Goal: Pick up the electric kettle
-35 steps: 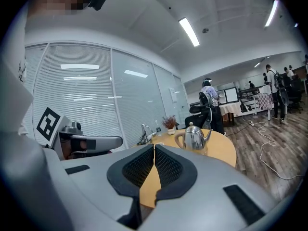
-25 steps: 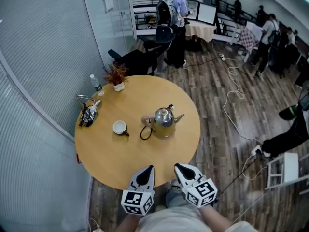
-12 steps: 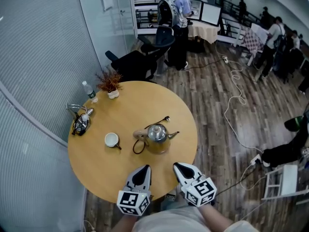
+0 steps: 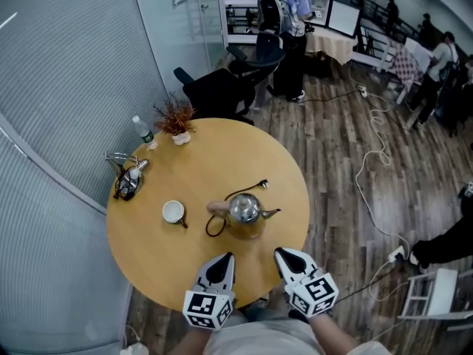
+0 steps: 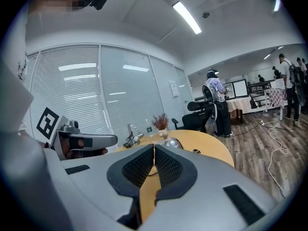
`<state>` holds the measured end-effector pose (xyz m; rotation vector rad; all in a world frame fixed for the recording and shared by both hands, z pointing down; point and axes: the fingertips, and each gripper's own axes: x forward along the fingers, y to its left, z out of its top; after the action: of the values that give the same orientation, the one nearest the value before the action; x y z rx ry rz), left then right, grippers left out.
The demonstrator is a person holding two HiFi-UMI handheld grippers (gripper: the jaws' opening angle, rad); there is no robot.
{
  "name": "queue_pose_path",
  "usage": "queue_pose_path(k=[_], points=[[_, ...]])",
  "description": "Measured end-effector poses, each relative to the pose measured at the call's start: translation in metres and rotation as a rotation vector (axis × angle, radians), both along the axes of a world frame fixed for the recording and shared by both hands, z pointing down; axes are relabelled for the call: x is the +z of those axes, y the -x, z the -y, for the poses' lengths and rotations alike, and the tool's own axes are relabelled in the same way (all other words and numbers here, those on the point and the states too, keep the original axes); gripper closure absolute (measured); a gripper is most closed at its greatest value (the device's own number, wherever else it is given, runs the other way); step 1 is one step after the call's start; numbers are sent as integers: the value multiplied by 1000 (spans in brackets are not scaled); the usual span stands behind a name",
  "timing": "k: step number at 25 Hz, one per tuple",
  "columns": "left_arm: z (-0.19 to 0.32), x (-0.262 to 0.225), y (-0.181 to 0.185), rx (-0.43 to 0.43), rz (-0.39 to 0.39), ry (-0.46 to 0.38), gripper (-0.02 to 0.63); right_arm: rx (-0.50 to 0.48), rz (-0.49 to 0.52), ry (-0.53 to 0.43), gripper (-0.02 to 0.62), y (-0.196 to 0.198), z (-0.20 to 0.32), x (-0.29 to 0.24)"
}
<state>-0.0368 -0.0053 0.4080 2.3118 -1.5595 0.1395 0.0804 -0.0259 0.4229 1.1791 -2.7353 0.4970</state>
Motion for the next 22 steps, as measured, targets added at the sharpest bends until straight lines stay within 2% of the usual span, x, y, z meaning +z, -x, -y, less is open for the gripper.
queue_pose_path(k=[16,22], points=[[31,10,19,50,15,39,603,85,17,40,563,10,18,7],[42,26,37,33,45,69,603,102,-2,56,563,18,26,15]])
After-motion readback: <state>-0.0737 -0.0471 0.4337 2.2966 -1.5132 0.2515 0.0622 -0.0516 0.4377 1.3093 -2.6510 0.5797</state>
